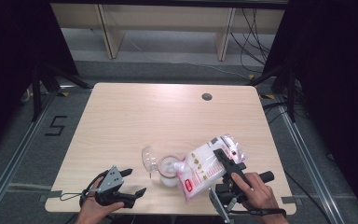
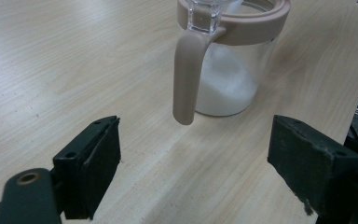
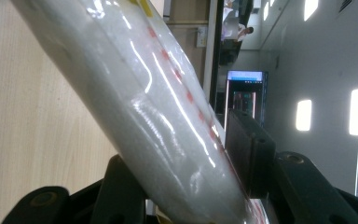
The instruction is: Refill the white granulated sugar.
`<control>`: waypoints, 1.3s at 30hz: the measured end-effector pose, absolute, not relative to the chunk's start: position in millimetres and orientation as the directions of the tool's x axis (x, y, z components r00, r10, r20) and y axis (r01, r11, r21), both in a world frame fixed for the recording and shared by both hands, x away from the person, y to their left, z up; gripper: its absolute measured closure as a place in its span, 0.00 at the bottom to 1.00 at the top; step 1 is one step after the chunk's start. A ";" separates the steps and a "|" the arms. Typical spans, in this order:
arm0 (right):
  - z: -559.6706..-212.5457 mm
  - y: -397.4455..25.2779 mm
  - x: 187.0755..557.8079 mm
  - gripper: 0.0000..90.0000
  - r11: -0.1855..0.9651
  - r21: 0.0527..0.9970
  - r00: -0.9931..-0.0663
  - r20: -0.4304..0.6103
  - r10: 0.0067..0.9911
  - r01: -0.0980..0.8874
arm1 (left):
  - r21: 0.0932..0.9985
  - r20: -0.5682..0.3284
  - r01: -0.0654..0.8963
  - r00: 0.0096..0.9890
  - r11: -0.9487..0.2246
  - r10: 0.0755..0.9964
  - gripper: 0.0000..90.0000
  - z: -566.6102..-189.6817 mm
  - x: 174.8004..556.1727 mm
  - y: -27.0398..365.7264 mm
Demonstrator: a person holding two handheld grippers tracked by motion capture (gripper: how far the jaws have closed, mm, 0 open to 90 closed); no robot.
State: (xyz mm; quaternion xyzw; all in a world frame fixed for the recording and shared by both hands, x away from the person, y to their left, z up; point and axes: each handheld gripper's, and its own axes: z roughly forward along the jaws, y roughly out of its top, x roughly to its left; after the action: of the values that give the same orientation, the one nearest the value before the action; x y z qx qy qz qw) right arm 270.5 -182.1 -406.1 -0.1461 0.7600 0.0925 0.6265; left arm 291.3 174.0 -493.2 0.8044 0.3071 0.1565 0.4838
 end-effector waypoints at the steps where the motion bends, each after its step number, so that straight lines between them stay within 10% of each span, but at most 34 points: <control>1: -409.8 -182.1 269.1 0.68 0.952 0.011 -0.204 -0.978 -0.055 -0.307 | 0.874 -0.044 0.342 0.763 -0.346 0.645 0.18 -493.2 291.3 174.1; 39: -408.0 -185.6 277.2 0.69 0.955 0.013 -0.207 -0.977 -0.051 -0.296 | 0.874 -0.044 0.343 0.763 -0.345 0.645 0.18 -493.2 291.3 174.2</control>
State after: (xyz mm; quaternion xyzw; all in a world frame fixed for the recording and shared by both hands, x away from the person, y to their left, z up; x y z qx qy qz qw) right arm 277.2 -185.6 -408.0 -0.1126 0.7704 0.0991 0.6197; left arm 291.3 174.2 -493.2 0.8049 0.3068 0.1566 0.4832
